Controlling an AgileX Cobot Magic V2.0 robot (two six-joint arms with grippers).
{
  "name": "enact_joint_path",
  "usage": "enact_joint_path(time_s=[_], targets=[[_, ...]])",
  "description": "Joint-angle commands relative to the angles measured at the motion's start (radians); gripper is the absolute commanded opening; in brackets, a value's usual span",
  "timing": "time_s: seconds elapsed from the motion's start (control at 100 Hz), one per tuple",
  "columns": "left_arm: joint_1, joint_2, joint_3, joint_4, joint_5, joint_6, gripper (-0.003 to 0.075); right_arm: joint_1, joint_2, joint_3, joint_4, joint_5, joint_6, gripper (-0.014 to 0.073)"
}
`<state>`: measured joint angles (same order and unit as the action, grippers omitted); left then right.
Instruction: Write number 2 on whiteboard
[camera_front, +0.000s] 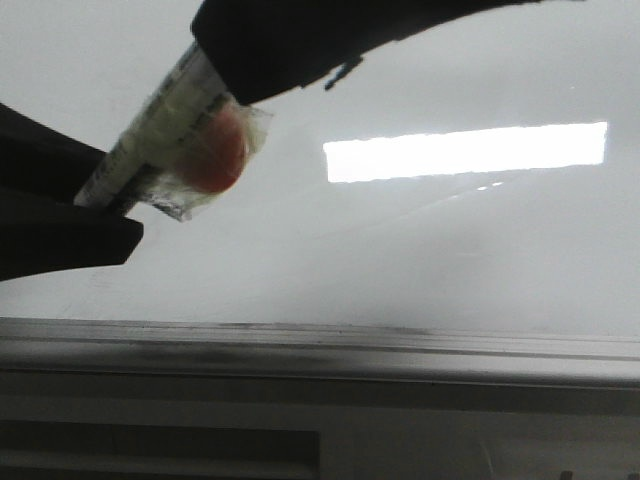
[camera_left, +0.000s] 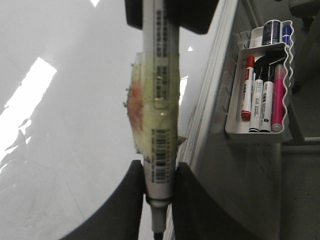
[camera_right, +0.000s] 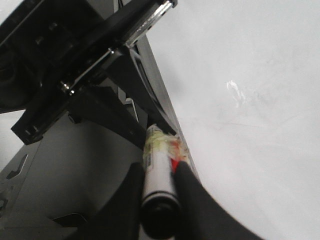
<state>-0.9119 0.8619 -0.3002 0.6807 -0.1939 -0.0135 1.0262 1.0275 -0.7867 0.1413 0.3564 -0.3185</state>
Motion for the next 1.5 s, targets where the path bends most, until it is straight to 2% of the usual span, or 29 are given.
enact_joint_path(time_s=[0.0, 0.07, 0.22, 0.25, 0.31, 0.42, 0.51, 0.72, 0.87, 1.21, 1.35, 1.49], targets=[[-0.005, -0.012, -0.029, -0.007, -0.032, -0.007, 0.0002, 0.0, -0.008, -0.036, -0.004, -0.073, -0.011, -0.0076], [-0.005, -0.022, -0.029, -0.007, -0.017, -0.007, 0.0081, -0.002, -0.015, -0.036, -0.007, -0.088, -0.011, -0.0076], [-0.005, -0.092, -0.03, -0.065, 0.058, -0.007, 0.0358, -0.048, -0.024, -0.069, -0.029, -0.082, -0.009, -0.0067], [-0.003, -0.12, -0.03, -0.09, 0.088, -0.007, 0.0393, -0.069, -0.024, -0.084, -0.029, -0.056, -0.009, -0.0067], [-0.003, -0.17, -0.031, -0.111, 0.139, -0.007, 0.0407, -0.11, -0.024, -0.107, -0.029, -0.019, -0.009, -0.0067], [-0.003, -0.272, -0.031, -0.149, 0.219, -0.007, 0.039, -0.184, -0.026, -0.147, -0.029, 0.011, -0.009, -0.0067], [-0.003, -0.347, -0.031, -0.171, 0.266, -0.008, 0.0347, -0.204, -0.026, -0.163, -0.043, 0.016, -0.009, -0.0067], [0.021, -0.42, -0.031, -0.179, 0.288, -0.185, 0.0087, -0.203, 0.014, -0.168, -0.084, 0.016, -0.007, -0.0066], [0.08, -0.42, -0.031, -0.181, 0.275, -0.199, -0.0021, -0.203, 0.066, -0.188, -0.125, 0.018, -0.004, -0.0066], [0.188, -0.42, -0.031, -0.181, 0.159, -0.199, -0.0019, -0.292, 0.102, -0.247, -0.17, 0.033, -0.001, -0.0066], [0.207, -0.42, -0.031, -0.199, 0.152, -0.199, -0.0019, -0.303, 0.078, -0.283, -0.226, 0.143, 0.012, -0.0066], [0.221, -0.42, -0.031, -0.211, 0.152, -0.199, -0.0019, -0.303, 0.052, -0.281, -0.314, 0.288, 0.107, -0.0066]])
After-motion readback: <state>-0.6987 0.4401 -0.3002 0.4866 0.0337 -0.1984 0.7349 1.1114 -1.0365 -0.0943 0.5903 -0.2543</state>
